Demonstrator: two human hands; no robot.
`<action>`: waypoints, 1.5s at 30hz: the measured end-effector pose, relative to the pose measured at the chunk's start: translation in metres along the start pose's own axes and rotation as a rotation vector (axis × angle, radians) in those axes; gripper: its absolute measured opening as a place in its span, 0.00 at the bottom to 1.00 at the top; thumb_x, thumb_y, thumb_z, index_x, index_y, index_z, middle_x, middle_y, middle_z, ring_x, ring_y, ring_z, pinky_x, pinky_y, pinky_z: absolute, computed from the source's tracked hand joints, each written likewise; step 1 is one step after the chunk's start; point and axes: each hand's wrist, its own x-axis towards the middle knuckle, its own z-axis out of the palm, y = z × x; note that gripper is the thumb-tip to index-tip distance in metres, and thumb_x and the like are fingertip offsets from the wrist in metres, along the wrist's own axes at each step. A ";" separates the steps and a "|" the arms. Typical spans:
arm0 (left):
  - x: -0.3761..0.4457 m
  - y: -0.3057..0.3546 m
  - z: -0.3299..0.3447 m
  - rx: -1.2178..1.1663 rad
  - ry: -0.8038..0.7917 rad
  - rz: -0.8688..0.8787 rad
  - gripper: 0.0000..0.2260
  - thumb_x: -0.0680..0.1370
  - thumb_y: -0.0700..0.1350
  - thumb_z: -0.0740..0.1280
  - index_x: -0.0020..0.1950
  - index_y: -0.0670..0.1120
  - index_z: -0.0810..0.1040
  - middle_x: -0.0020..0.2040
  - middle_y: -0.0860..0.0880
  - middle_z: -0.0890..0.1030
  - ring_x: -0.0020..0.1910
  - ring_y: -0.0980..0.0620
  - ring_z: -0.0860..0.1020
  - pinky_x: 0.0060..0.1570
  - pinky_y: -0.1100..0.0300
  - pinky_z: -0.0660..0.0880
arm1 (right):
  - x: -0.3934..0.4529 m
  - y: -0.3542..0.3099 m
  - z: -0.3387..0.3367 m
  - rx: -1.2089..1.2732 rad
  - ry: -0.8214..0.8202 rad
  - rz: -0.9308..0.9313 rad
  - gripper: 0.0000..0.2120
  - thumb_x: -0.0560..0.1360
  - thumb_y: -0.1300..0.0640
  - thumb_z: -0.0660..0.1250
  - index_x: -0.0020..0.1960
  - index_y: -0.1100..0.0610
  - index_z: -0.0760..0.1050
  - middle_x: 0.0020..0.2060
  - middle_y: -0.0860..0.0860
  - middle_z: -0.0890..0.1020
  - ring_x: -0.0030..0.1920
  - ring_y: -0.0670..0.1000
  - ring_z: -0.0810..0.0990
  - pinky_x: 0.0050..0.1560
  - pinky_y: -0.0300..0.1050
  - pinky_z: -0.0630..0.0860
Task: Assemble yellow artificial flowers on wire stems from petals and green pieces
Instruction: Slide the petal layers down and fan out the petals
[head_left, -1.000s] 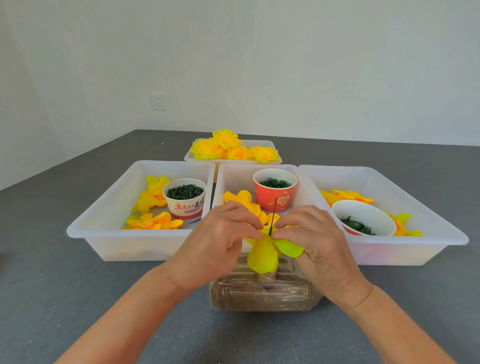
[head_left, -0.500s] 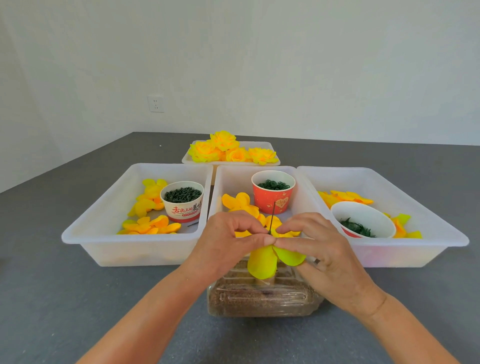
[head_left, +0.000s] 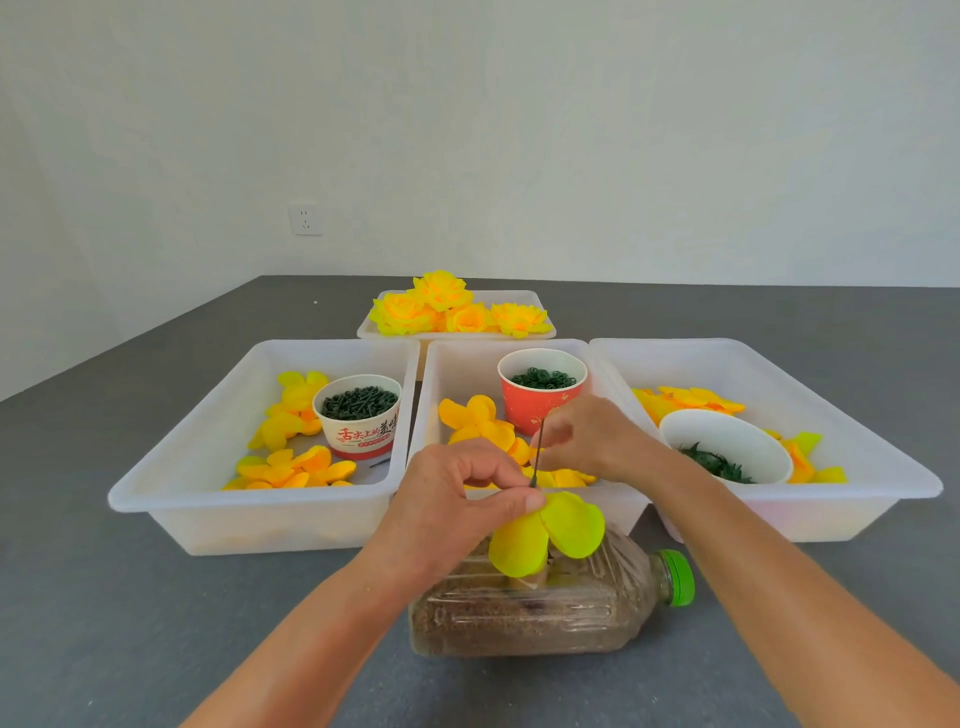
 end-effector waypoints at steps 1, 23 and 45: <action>0.000 0.000 0.000 0.000 0.001 -0.002 0.04 0.67 0.45 0.75 0.34 0.50 0.81 0.36 0.57 0.81 0.40 0.58 0.78 0.47 0.62 0.74 | 0.009 0.000 0.004 -0.105 -0.072 0.032 0.08 0.68 0.57 0.74 0.45 0.59 0.81 0.48 0.52 0.83 0.51 0.52 0.79 0.48 0.46 0.74; -0.003 0.007 0.001 0.018 0.015 -0.034 0.06 0.69 0.41 0.75 0.35 0.49 0.80 0.35 0.56 0.80 0.40 0.60 0.77 0.47 0.61 0.76 | 0.022 0.017 0.009 0.447 -0.009 0.230 0.16 0.63 0.70 0.74 0.29 0.57 0.68 0.25 0.51 0.71 0.31 0.49 0.72 0.34 0.41 0.74; -0.004 0.006 0.004 -0.029 0.019 -0.013 0.08 0.69 0.42 0.74 0.32 0.52 0.79 0.34 0.56 0.79 0.37 0.57 0.77 0.45 0.57 0.75 | -0.040 0.015 -0.012 1.412 -0.056 0.099 0.10 0.61 0.61 0.71 0.42 0.56 0.83 0.41 0.54 0.83 0.35 0.51 0.82 0.24 0.38 0.73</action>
